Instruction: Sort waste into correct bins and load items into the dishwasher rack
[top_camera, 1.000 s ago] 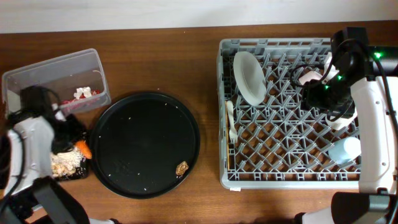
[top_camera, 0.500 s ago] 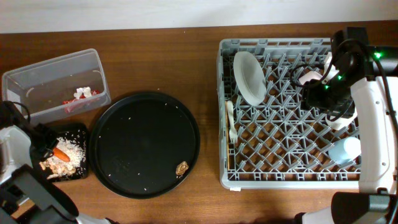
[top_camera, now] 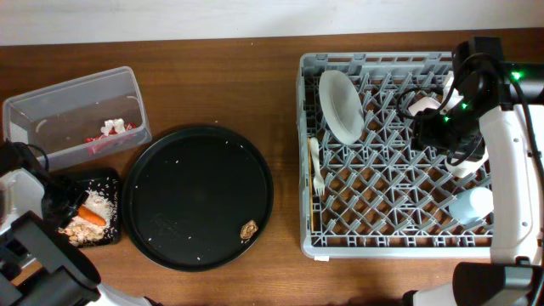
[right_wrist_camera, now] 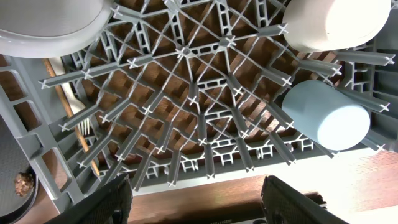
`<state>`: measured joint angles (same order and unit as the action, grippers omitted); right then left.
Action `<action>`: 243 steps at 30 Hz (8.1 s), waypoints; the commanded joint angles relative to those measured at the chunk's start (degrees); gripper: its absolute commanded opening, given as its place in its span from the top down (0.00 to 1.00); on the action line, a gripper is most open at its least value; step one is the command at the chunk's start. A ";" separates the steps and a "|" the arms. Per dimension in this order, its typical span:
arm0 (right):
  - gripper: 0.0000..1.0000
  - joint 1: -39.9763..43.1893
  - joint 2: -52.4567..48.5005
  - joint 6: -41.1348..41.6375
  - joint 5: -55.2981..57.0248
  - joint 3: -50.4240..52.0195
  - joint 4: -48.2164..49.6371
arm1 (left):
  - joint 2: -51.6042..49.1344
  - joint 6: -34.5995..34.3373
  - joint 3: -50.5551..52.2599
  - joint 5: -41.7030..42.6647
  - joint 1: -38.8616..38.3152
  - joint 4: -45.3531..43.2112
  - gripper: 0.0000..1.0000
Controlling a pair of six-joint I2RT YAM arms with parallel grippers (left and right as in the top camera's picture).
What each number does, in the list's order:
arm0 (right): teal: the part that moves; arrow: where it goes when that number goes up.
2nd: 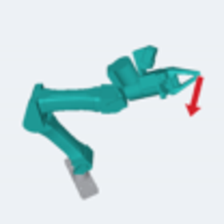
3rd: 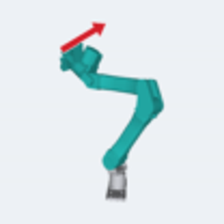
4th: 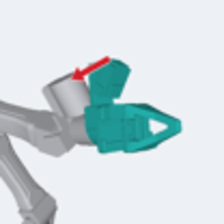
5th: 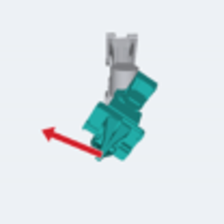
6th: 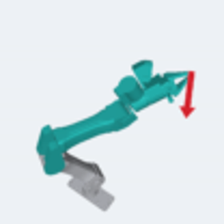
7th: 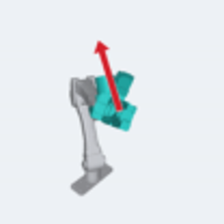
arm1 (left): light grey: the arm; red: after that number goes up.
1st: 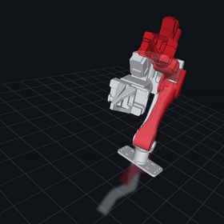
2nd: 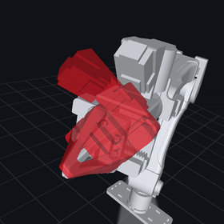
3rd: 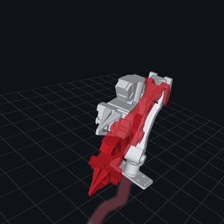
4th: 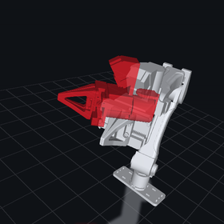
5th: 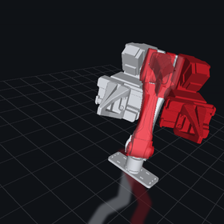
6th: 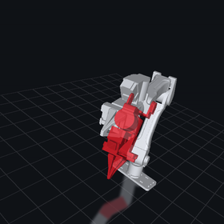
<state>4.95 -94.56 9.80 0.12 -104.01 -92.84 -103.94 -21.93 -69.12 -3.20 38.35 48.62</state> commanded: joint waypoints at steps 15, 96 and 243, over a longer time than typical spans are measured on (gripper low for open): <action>0.30 0.33 -0.02 -0.59 0.15 -0.13 0.20 | 8.26 11.37 2.89 18.03 -48.22 7.41 0.30; 0.30 0.33 -0.02 -0.61 0.57 -0.13 0.00 | 1.79 8.35 -4.46 5.25 -44.17 15.61 1.00; 0.01 -4.94 94.38 -12.79 2.05 103.69 88.28 | 98.99 18.95 57.42 10.10 -37.09 -28.83 0.01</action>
<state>0.32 -0.67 -3.01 1.30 -0.62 -4.23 -11.92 -3.64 -19.16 4.99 1.15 26.63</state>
